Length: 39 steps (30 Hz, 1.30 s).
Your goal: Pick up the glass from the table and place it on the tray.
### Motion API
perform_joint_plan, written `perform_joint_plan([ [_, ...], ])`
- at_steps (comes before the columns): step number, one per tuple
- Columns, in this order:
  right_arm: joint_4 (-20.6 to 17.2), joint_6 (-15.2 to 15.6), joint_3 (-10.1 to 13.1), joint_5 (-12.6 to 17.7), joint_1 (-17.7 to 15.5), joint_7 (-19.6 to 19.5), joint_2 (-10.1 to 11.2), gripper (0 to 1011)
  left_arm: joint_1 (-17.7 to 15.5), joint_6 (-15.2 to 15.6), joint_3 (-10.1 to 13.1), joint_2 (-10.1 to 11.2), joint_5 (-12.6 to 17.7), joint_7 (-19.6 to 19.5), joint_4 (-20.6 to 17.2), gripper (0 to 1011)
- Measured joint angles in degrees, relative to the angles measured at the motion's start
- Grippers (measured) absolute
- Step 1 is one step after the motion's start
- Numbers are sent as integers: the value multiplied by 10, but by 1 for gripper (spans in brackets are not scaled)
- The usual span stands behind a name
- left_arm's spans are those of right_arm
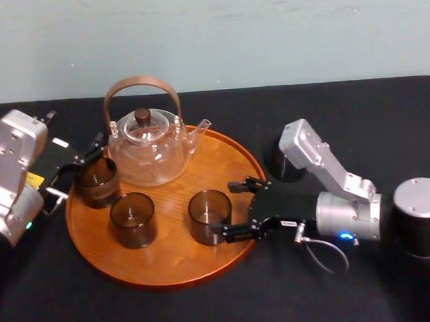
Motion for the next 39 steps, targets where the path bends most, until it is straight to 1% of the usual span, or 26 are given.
perform_joint_plan([
  [3,-19,2,12,8,-16,-2,19,1002,0,0,0,0,0,0,0,1001],
  [7,-37,3,22,16,-30,-4,36,1002,0,0,0,0,0,0,0,1001],
  [10,-64,4,38,28,-53,-6,64,1002,0,0,0,0,0,0,0,1001],
  [14,-82,3,50,36,-71,-8,84,1002,0,0,0,0,0,0,0,1001],
  [15,-91,2,58,41,-80,-9,94,1002,0,0,0,0,0,0,0,1001],
  [17,-99,0,65,46,-89,-12,104,1002,0,0,0,0,0,0,0,1001],
  [18,-107,-1,74,52,-99,-16,113,1002,0,0,0,0,0,0,0,1001],
  [20,-114,-1,87,58,-111,-24,124,1002,0,0,0,0,0,0,0,1001],
  [23,-117,-1,99,63,-121,-36,129,1002,0,0,0,0,0,0,0,1001],
  [26,-115,4,118,69,-131,-59,130,1002,0,0,0,0,0,0,0,1001],
  [27,-115,4,118,69,-131,-59,130,1002,0,0,0,0,0,0,0,1001],
  [30,-108,15,135,72,-135,-86,122,1002,0,0,0,0,0,0,0,1001],
  [32,-104,21,141,72,-135,-95,117,1002,0,0,0,0,0,0,0,1001],
  [33,-99,27,146,72,-134,-105,111,1002,0,0,0,0,0,0,0,1001],
  [39,-83,45,157,66,-126,-132,92,1002,0,0,0,0,0,0,0,1001],
])
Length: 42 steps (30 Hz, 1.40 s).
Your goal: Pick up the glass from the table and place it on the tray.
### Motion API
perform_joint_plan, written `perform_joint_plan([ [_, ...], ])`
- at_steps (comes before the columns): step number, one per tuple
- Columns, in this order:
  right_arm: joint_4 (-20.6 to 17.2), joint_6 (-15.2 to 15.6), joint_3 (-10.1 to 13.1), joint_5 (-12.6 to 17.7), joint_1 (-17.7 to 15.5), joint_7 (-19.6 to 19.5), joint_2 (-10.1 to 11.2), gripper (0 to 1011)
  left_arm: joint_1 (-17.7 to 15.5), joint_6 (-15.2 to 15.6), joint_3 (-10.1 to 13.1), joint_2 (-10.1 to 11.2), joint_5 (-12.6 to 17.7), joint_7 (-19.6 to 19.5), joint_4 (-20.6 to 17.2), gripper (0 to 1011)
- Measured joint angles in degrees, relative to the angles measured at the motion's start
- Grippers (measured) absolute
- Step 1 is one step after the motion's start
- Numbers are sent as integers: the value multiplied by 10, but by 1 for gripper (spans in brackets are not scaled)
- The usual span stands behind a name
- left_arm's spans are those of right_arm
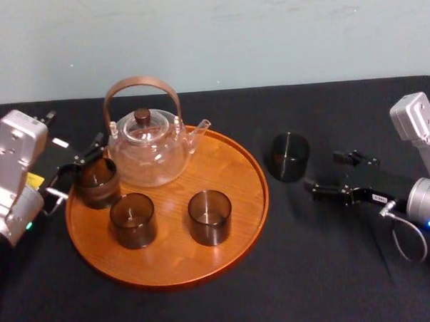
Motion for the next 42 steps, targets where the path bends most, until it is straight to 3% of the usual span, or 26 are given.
perform_joint_plan([
  [10,36,23,3,-20,27,-18,-36,1002,0,0,0,0,0,0,0,1001],
  [21,91,33,-21,-56,77,-7,-76,1002,0,0,0,0,0,0,0,1001],
  [42,166,39,-28,-91,131,-7,-129,1002,0,0,0,0,0,0,0,1001],
])
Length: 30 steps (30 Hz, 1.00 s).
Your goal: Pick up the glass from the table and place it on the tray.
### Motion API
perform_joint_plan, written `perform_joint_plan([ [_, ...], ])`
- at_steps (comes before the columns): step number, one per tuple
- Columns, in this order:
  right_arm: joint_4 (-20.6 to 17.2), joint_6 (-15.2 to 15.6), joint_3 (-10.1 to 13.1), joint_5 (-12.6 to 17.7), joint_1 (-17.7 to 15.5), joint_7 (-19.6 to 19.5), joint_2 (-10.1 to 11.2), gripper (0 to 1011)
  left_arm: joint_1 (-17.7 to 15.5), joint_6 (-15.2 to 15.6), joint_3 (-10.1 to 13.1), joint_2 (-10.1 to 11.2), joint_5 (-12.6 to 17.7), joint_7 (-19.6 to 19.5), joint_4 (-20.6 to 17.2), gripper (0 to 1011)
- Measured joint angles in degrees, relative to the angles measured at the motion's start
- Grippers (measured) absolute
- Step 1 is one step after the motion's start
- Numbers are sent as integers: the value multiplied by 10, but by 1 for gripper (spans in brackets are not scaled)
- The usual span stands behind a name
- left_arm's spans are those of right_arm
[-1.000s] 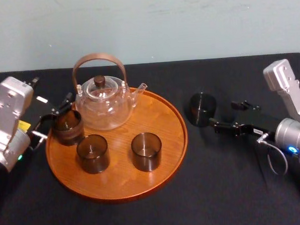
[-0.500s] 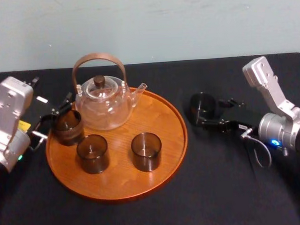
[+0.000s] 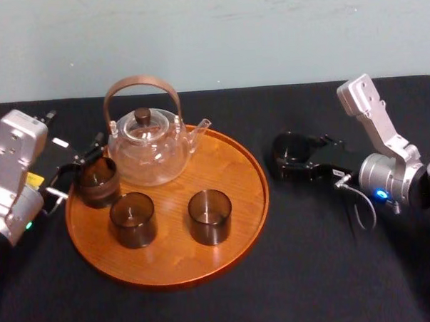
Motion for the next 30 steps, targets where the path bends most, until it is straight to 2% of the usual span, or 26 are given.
perform_joint_plan([
  [14,25,0,-5,-15,21,12,-17,1002,0,0,0,0,0,0,0,1001],
  [30,27,2,-7,-21,24,13,-19,995,0,0,0,0,0,0,0,1001],
])
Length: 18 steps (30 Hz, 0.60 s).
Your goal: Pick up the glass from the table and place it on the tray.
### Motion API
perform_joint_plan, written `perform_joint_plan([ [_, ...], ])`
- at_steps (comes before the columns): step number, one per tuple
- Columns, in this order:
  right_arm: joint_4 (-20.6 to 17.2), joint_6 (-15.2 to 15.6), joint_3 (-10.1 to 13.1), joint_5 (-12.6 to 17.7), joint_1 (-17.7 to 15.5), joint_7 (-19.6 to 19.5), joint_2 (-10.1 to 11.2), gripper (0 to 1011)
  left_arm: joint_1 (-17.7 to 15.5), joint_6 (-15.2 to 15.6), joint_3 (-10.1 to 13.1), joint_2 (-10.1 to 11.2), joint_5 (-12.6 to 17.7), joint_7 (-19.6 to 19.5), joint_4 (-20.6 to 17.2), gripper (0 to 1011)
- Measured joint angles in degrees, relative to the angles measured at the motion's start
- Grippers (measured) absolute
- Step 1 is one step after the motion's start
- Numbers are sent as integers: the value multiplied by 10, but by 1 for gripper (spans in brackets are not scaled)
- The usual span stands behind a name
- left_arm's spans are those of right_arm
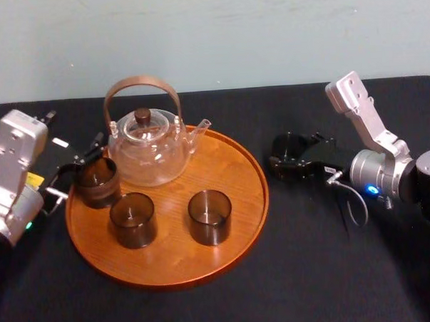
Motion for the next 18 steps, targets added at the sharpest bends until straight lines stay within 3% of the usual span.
perform_joint_plan([
  [6,0,0,0,1,0,0,0,902,0,0,0,0,0,0,0,1001],
  [18,-1,-1,1,2,-1,0,1,902,0,0,0,0,0,0,0,1001],
])
